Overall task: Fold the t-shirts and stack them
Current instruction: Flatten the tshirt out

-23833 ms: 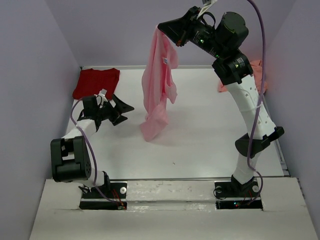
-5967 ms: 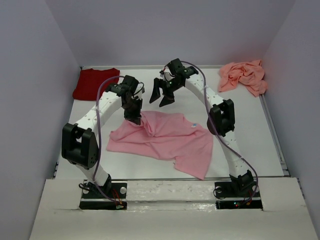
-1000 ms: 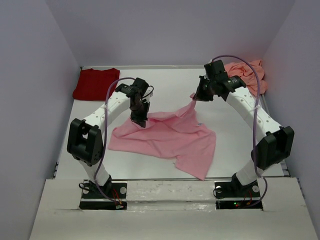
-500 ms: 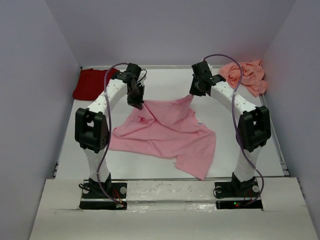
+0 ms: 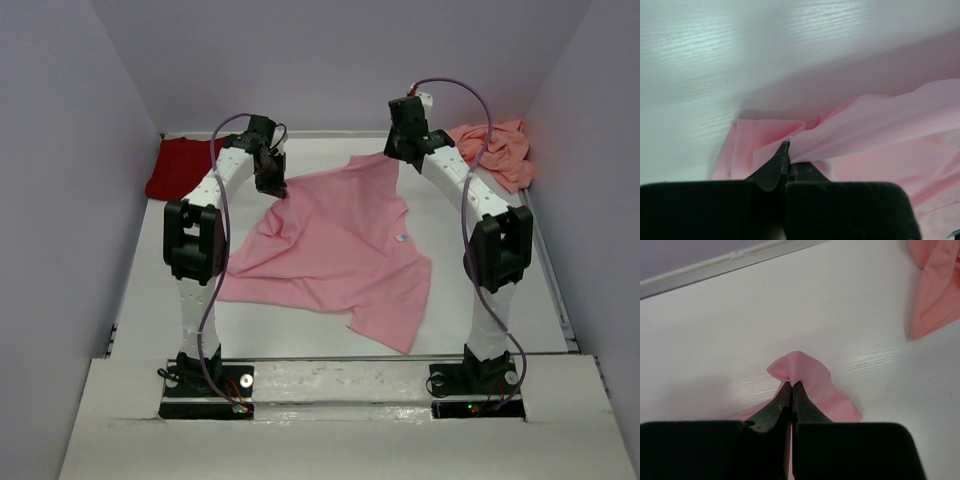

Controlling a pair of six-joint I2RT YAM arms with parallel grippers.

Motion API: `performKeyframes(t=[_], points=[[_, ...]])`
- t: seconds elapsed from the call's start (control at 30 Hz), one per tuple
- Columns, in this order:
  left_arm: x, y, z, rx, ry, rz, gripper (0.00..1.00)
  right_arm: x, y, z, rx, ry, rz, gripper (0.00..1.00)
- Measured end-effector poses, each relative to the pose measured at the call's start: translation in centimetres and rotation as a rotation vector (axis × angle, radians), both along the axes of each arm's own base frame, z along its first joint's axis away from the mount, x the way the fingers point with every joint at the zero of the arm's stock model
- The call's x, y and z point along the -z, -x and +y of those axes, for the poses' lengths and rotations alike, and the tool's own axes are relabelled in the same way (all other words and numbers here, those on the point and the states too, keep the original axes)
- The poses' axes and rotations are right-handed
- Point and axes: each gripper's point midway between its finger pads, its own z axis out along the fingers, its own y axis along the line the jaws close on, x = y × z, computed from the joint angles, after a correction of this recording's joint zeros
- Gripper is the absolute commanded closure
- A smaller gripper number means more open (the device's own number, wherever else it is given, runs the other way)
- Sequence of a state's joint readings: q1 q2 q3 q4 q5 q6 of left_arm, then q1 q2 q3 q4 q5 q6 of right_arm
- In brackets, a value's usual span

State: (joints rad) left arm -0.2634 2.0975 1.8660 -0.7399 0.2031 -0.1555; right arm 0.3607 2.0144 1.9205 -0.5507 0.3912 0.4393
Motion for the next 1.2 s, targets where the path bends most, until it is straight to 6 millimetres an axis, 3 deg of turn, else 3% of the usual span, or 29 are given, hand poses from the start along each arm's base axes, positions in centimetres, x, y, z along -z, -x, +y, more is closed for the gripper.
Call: performKeyframes(t=[0.17, 0.3, 0.5, 0.63, 0.77, 0.8, 0.9, 1.0, 1.2], points=[[-2.1, -2.0, -1.5, 0.014, 0.062, -0.079, 0.91, -0.5, -0.5, -1.5, 0.040, 0.038, -0.025, 1.00], [-3.2, -2.9, -2.0, 0.024, 0.091, -0.121, 0.64, -1.0, -1.0, -2.0, 0.060, 0.058, -0.052, 1.00], [-3.3, -3.2, -2.2, 0.031, 0.114, -0.136, 0.44, -1.1, -1.2, -3.2, 0.087, 0.083, -0.059, 1.00], [-2.1, -2.8, -1.3, -0.001, 0.173, -0.125, 0.29, -1.1, -1.4, -4.1, 0.103, 0.089, -0.058, 1.00], [-0.3, -1.7, 2.4, -0.096, 0.258, -0.072, 0.29, -1.1, -1.6, -4.8, 0.116, 0.089, -0.061, 1.00], [0.0, -1.6, 3.3, -0.116, 0.282, -0.061, 0.33, -1.1, -1.6, -5.0, 0.118, 0.089, -0.061, 1.00], [0.6, -1.9, 5.4, -0.174, 0.342, -0.054, 0.35, -1.2, -1.7, -5.1, 0.115, 0.087, -0.063, 1.00], [1.0, -1.9, 5.6, -0.204, 0.414, -0.045, 0.35, -1.2, -1.8, -5.0, 0.110, 0.082, -0.064, 1.00], [0.7, -1.6, 3.9, -0.186, 0.502, -0.026, 0.43, -1.2, -1.8, -4.9, 0.104, 0.077, -0.063, 1.00]])
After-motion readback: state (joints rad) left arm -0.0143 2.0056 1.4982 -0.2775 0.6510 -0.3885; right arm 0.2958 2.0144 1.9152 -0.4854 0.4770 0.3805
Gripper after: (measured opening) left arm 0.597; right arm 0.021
